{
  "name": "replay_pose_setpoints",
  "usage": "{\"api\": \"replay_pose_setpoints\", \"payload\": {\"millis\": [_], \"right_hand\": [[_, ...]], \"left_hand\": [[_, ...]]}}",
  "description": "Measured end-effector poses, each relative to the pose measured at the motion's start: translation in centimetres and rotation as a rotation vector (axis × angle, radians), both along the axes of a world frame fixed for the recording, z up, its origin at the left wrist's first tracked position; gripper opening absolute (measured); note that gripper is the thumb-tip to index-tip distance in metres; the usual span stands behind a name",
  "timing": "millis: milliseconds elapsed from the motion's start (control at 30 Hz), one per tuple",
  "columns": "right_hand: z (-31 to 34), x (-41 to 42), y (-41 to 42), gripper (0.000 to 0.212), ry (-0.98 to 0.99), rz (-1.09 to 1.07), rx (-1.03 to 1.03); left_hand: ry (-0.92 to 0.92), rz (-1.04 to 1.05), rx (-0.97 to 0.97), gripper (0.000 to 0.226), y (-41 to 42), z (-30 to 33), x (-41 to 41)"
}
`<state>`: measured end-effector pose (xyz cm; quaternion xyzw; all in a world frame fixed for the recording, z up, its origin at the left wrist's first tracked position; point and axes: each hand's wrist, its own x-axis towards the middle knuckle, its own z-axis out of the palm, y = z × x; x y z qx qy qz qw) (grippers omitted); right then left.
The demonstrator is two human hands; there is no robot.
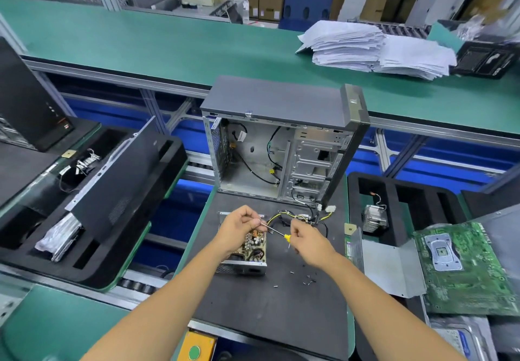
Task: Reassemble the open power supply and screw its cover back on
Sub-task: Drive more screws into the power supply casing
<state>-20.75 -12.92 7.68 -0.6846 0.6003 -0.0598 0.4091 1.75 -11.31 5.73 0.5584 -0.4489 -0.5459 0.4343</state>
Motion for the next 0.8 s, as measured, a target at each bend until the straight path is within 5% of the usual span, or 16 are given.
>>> {"api": "replay_pose_setpoints", "payload": {"millis": [267, 500, 800], "right_hand": [[0.9, 1.1, 0.4, 0.012, -0.323, -0.104, 0.229], [1.0, 1.4, 1.3, 0.011, -0.402, -0.163, 0.291], [0.0, 2.2, 1.9, 0.011, -0.601, -0.397, 0.448]], "left_hand": [[0.034, 0.030, 0.013, 0.004, 0.2, -0.7, 0.9], [-0.093, -0.045, -0.013, 0.006, 0.3, -1.1, 2.1], [0.005, -0.030, -0.021, 0.009, 0.5, -0.8, 2.6]]}}
